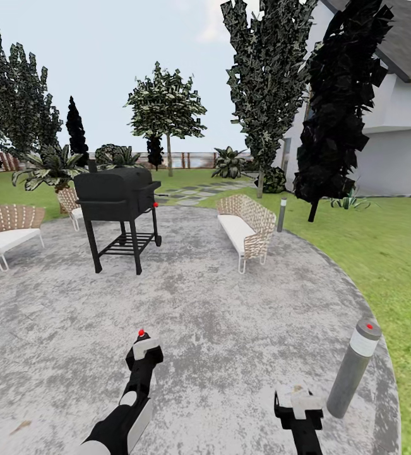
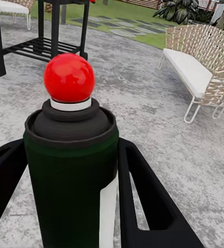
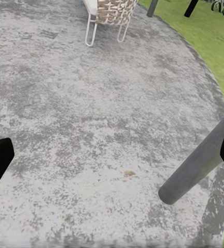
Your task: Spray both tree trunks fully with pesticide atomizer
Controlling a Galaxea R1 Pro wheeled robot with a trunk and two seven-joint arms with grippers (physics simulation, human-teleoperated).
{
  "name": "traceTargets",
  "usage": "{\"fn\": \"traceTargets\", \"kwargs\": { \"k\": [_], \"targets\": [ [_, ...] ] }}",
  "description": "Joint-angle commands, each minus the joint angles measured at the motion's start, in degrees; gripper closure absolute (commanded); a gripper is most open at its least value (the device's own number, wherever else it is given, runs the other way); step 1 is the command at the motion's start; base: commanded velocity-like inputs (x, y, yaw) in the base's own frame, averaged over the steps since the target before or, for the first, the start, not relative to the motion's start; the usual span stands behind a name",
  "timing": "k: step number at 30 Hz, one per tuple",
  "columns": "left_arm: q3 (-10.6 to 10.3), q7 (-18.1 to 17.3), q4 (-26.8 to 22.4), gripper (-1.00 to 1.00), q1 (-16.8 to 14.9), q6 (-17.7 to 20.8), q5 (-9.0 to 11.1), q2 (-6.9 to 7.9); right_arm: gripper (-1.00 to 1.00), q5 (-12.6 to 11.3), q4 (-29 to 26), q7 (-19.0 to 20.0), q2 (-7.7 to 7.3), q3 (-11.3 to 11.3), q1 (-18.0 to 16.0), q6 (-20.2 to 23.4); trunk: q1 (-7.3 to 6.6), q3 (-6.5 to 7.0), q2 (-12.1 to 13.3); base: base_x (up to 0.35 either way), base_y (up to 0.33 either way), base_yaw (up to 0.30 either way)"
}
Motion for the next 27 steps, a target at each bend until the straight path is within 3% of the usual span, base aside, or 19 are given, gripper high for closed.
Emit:
{"fn": "traceTargets", "kwargs": {
  "k": [1,13,27],
  "targets": [
    [0.0,0.0,0.0,1.00,0.0,0.0,0.0,-0.03,-1.00,0.0,0.3,0.0,0.00,0.0,0.0,0.0,0.00,0.00,0.0,0.000,0.000,0.000],
    [0.0,0.0,0.0,1.00,0.0,0.0,-0.1,-0.06,-1.00,0.0,0.9,0.0,0.00,0.0,0.0,0.0,0.00,0.00,0.0,0.022,0.000,0.000],
    [0.0,0.0,-0.1,1.00,0.0,0.0,0.0,-0.06,-1.00,0.0,1.0,0.0,0.00,-0.1,0.0,0.0,0.00,0.00,0.0,0.166,0.000,0.000]
  ]
}}
